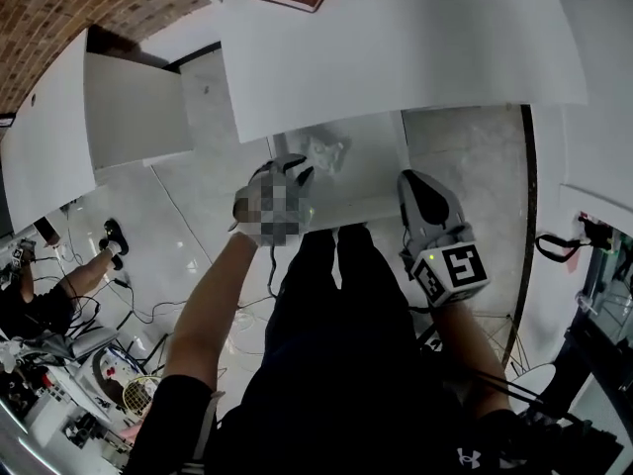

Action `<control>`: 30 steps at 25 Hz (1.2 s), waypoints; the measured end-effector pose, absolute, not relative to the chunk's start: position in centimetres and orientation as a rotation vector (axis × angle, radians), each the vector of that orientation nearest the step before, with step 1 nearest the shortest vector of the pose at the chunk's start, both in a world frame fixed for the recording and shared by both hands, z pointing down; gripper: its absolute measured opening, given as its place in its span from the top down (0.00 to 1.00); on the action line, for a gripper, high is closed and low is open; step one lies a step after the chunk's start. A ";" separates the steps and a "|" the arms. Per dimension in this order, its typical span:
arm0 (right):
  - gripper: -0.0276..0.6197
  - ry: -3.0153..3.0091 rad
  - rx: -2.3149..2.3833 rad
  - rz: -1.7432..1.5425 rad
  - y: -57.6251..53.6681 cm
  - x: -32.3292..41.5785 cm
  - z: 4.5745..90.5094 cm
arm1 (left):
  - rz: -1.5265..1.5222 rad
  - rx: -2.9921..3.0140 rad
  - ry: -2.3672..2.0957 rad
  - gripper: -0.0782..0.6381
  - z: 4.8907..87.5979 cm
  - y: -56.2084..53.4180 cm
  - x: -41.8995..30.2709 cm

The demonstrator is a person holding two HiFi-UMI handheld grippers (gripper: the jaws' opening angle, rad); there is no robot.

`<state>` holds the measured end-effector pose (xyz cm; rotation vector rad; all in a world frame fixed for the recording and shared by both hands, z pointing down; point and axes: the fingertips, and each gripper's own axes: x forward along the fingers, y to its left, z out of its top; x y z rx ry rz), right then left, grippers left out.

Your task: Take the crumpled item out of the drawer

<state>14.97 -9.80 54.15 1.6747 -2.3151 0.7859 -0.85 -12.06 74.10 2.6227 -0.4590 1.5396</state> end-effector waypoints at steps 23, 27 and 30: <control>0.95 -2.001 1.983 1.003 -5.4 19.7 59.7 | 2.029 2.446 0.016 0.71 89.9 -11.5 -0.1; 0.95 -1.981 1.997 1.038 -4.9 19.8 60.4 | 2.033 2.412 0.001 0.75 91.1 -11.4 0.0; 0.95 -1.985 1.993 1.063 -4.9 19.5 60.6 | 1.988 2.423 -0.023 0.89 90.9 -11.5 0.4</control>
